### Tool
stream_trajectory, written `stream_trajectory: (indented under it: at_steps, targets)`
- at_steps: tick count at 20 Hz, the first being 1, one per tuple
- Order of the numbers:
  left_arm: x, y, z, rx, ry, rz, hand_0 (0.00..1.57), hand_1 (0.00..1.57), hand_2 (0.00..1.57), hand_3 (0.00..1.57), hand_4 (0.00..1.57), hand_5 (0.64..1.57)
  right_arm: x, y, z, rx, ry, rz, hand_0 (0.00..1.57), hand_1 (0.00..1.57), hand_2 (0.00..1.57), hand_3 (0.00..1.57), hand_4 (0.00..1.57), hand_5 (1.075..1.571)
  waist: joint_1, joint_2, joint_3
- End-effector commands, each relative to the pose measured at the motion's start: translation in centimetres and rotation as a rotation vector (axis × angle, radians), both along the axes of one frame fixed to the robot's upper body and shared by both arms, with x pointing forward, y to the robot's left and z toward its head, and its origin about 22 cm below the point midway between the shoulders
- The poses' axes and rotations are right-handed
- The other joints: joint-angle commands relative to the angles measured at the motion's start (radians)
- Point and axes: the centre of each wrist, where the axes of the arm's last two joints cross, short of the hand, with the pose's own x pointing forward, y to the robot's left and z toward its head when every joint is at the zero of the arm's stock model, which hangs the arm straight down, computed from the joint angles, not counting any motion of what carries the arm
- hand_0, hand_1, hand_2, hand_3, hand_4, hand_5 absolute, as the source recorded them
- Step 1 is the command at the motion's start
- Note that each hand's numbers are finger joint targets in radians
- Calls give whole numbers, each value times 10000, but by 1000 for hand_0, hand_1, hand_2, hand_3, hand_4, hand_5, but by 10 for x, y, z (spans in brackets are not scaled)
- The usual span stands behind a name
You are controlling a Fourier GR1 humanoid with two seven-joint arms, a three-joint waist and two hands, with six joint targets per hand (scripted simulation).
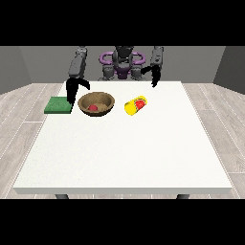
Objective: Pick the cup and pour the ball into the bowl, then pick the bowl and place it on the pad
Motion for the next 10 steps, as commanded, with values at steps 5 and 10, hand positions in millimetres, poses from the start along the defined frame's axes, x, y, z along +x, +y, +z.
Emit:
stream_trajectory:
  at_steps: [5,10]
  targets:
    - [-5,-6,38,40,-235,-259,0,0,0,0,945,1430,5,-13,-34,139,328,-255,0,0,0,0,393,1570,132,94,13]
    - [5,9,41,-59,-403,193,0,0,0,0,957,1430,4,11,-56,65,385,181,0,0,0,0,348,1571,-291,287,10]
